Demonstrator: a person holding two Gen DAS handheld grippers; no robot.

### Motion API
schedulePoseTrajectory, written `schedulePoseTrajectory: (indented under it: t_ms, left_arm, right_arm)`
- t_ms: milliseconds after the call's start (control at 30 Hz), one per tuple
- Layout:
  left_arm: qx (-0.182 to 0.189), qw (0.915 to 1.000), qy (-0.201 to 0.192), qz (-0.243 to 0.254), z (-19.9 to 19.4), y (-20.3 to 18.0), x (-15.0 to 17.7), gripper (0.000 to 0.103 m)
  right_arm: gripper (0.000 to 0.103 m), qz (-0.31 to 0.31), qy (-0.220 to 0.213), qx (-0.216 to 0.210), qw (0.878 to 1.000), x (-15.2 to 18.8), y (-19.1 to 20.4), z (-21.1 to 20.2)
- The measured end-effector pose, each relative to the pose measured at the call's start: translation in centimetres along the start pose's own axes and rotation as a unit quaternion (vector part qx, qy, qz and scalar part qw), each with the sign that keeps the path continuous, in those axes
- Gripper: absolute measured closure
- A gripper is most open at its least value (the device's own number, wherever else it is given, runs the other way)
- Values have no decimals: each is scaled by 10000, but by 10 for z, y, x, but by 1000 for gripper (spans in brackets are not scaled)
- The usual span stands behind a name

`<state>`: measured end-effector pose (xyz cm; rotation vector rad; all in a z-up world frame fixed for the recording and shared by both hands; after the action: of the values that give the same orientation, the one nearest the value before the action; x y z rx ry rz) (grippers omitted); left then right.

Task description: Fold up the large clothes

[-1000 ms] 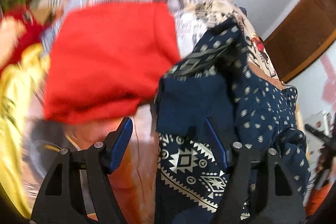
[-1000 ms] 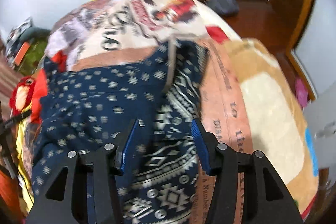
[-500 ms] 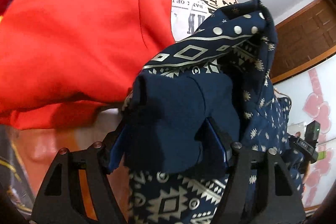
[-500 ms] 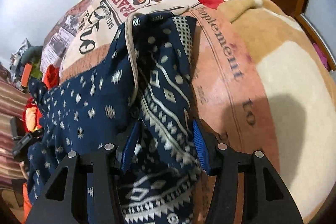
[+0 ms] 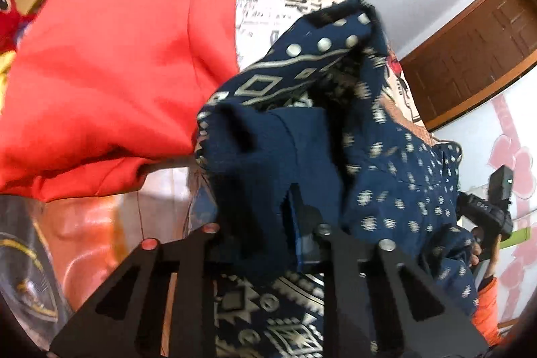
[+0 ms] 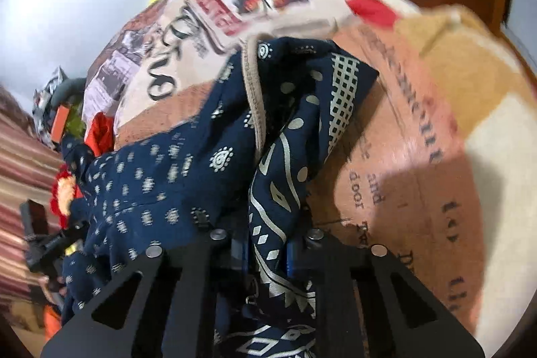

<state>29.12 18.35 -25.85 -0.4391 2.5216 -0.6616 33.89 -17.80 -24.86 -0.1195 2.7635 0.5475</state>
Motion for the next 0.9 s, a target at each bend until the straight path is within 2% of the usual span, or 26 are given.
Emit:
schedulePoseTrajectory:
  t_ms: [233, 300, 433, 567, 700, 900]
  left_arm:
    - [-56, 9967, -558, 579, -53, -51, -13, 92]
    - [-135, 9939, -760, 789, -71, -66, -15, 92]
    - [-419, 9863, -1112, 1142, -94, -81, -26, 92]
    - [-537, 9834, -1288, 1159, -102, -71, -42, 92]
    - [-801, 9805, -1377, 1149, -95, -51, -62, 92]
    - [-881, 9859, -1193, 781, -56, -4, -99, 92]
  right_arm:
    - [92, -399, -760, -235, 9960, -16, 44, -72]
    - [92, -715, -992, -127, 9924, -20, 65, -88]
    - [92, -986, -1292, -180, 9865, -31, 88, -103]
    - [92, -1045, -1397, -210, 9844, -54, 103, -94]
    - [92, -1055, -1366, -192, 9848, -74, 107, -70]
    - [92, -1086, -1113, -54, 9878, -101, 112, -17]
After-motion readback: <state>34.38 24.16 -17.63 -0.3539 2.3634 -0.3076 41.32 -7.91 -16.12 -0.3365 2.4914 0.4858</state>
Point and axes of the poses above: each gripper's, at about its wrist camera, not at the fingertips, and z roughly the way its jaws point, y to its left, x to its underside, the point moved 2 cm from there along z, roughly the way its jaws point, and after that the axes turned 7 degrees about x, right-handed, at the moved point
